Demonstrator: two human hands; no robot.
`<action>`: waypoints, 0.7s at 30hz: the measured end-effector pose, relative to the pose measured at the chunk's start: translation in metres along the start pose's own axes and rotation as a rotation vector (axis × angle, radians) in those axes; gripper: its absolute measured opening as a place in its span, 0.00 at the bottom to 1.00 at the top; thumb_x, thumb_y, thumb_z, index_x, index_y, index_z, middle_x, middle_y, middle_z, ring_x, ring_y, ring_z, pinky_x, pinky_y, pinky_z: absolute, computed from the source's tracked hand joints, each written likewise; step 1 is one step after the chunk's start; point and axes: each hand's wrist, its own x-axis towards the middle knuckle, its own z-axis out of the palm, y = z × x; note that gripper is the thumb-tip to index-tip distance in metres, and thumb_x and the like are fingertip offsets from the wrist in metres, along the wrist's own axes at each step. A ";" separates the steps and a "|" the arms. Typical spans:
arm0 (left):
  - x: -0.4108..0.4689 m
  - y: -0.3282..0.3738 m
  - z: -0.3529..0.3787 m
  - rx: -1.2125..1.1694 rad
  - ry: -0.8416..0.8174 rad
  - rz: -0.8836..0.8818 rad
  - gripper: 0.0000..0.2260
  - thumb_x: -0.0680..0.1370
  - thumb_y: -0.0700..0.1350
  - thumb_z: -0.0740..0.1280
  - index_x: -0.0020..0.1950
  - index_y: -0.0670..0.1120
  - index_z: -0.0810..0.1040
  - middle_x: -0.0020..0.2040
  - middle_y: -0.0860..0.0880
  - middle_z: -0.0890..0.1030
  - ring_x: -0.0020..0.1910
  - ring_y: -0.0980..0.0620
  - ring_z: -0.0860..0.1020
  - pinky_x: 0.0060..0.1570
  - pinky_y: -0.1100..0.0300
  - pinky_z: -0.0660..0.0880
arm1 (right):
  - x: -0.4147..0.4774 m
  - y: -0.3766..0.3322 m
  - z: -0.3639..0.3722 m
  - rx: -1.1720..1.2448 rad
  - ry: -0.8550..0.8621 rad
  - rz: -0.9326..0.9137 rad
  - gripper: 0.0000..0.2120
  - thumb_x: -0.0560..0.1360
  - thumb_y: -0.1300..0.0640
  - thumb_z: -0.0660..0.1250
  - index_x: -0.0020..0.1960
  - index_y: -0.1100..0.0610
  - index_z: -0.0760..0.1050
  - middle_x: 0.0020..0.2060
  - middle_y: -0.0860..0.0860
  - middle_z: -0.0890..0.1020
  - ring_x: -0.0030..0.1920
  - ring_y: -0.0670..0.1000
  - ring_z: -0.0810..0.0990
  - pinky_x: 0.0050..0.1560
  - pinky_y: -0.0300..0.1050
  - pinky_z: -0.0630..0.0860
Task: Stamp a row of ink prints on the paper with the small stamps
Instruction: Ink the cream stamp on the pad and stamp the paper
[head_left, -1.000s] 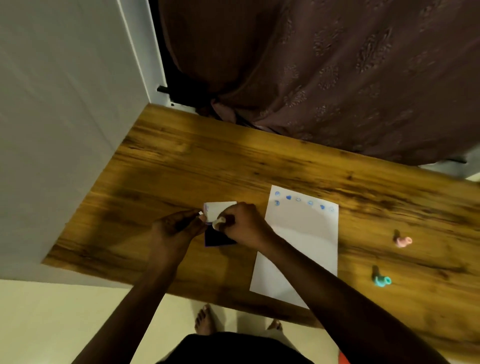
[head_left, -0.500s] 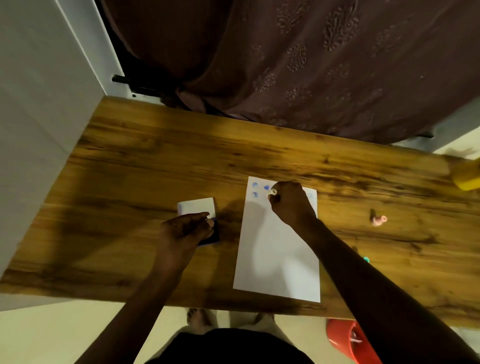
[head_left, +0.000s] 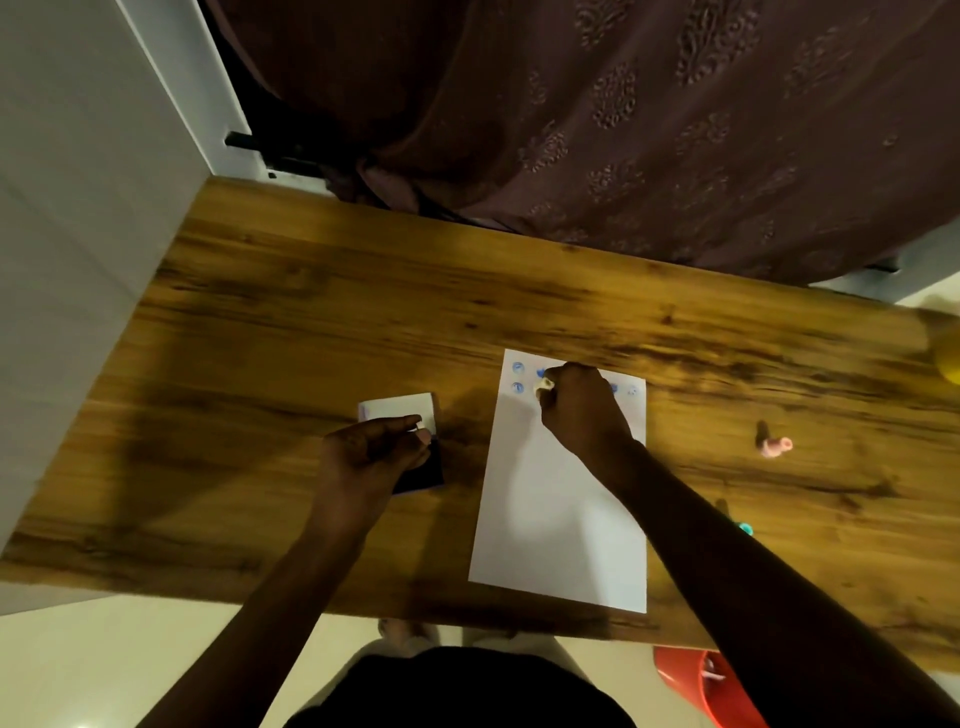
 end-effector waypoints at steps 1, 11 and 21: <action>0.000 0.000 0.001 -0.003 0.000 -0.004 0.15 0.74 0.44 0.76 0.60 0.44 0.85 0.57 0.44 0.87 0.56 0.46 0.86 0.55 0.52 0.83 | 0.001 -0.001 0.001 0.001 0.002 0.003 0.18 0.79 0.53 0.69 0.66 0.60 0.79 0.61 0.58 0.83 0.59 0.58 0.83 0.62 0.51 0.79; -0.004 0.013 0.015 0.001 -0.016 -0.003 0.19 0.71 0.47 0.77 0.60 0.42 0.84 0.56 0.42 0.87 0.56 0.45 0.86 0.55 0.50 0.83 | 0.004 -0.001 -0.001 0.019 0.012 0.026 0.16 0.77 0.54 0.72 0.60 0.62 0.80 0.57 0.59 0.84 0.57 0.60 0.83 0.60 0.50 0.79; -0.023 0.029 0.039 0.051 -0.025 0.075 0.11 0.74 0.41 0.77 0.56 0.46 0.86 0.52 0.45 0.88 0.53 0.45 0.87 0.47 0.50 0.85 | 0.006 0.021 -0.041 0.530 0.048 0.100 0.13 0.73 0.54 0.77 0.44 0.65 0.86 0.37 0.60 0.85 0.40 0.56 0.84 0.48 0.50 0.79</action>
